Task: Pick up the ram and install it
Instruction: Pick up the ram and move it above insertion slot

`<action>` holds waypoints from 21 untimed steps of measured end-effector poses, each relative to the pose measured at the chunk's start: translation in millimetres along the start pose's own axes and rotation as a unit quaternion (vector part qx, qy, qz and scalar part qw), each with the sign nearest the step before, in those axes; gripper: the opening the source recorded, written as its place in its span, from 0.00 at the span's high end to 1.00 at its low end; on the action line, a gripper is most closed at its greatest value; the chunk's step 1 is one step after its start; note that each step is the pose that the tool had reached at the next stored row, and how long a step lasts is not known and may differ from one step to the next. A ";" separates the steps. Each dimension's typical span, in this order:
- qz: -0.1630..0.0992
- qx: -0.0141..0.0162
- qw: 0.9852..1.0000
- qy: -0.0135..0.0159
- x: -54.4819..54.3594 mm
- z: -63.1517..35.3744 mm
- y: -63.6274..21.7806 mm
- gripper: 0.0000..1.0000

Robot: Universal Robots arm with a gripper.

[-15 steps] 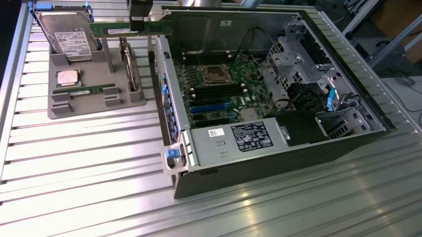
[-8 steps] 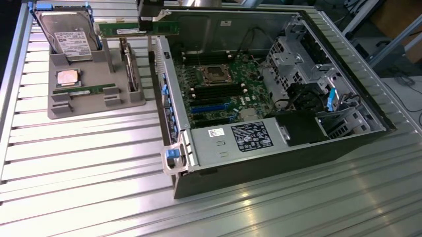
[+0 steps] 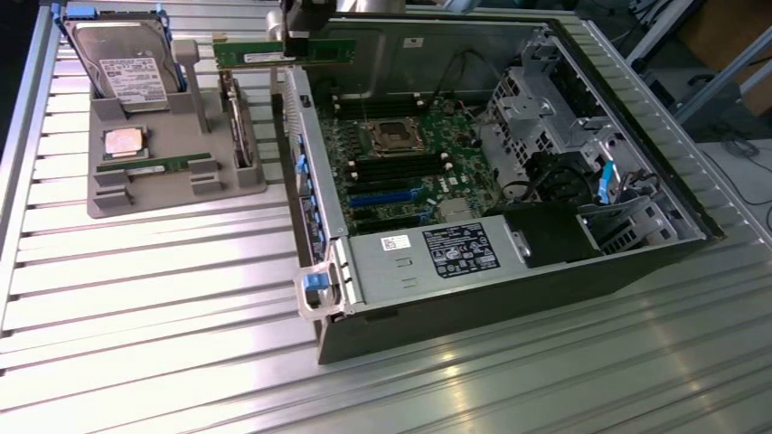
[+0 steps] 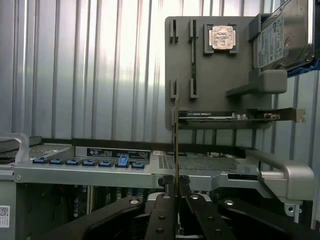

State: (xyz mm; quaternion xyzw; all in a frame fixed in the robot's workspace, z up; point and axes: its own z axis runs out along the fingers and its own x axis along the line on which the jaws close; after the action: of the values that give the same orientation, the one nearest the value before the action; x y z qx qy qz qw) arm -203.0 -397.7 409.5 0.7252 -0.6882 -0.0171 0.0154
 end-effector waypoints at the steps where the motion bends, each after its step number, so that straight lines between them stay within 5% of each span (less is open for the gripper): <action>1: 0.000 0.000 1.000 0.000 0.2 -0.2 -3.7 0.87; 21: 0.000 0.000 1.000 0.004 3.6 -3.2 -69.0 0.87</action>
State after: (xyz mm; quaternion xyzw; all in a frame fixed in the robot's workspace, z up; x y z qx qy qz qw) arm -133.8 -397.7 409.5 0.7251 -0.6882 -0.0144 0.0182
